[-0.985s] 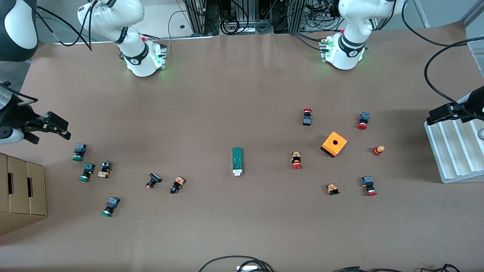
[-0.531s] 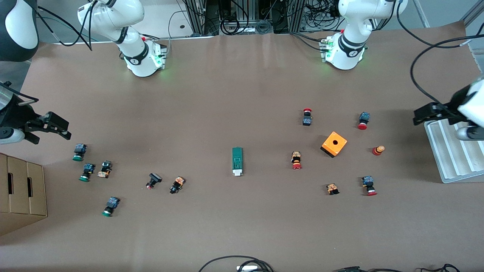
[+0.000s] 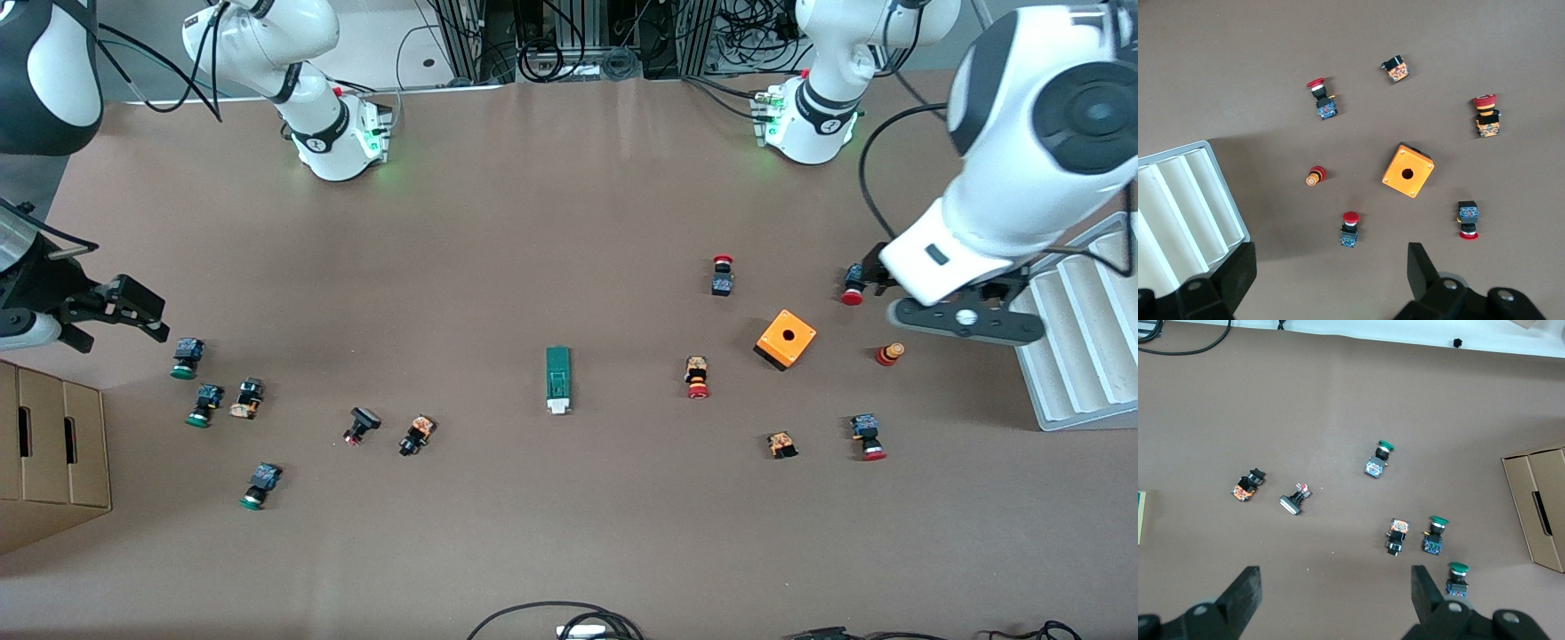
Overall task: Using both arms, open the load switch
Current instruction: 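Move the left gripper over the green load switch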
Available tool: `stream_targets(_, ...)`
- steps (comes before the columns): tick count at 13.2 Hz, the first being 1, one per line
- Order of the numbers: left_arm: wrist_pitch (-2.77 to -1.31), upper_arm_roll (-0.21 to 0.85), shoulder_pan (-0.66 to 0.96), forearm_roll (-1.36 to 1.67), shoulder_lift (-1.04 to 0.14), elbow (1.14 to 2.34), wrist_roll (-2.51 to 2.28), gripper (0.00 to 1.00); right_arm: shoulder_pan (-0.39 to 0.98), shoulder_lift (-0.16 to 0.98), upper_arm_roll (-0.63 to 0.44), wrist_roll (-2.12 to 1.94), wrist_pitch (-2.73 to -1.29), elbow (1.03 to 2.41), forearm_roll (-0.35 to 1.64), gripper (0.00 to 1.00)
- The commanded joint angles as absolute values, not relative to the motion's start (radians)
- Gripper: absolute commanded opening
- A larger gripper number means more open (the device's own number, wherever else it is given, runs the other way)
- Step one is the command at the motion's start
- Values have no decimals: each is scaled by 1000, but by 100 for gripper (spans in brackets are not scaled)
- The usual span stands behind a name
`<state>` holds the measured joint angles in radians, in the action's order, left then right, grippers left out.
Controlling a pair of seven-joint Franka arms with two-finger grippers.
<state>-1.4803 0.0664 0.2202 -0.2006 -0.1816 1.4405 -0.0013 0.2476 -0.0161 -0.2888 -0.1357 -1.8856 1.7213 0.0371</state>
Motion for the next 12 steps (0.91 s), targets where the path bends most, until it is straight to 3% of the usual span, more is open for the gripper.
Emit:
stream_targets(1,-1485,72,213,-213,-247,1427,12,100,250,-11,-291,-132,-1910,1720,12,100)
stream_targets(12,-1557,71,210,-114,-356,1430,118,100,252,-11,-291,-132,-1910,1720,12,100)
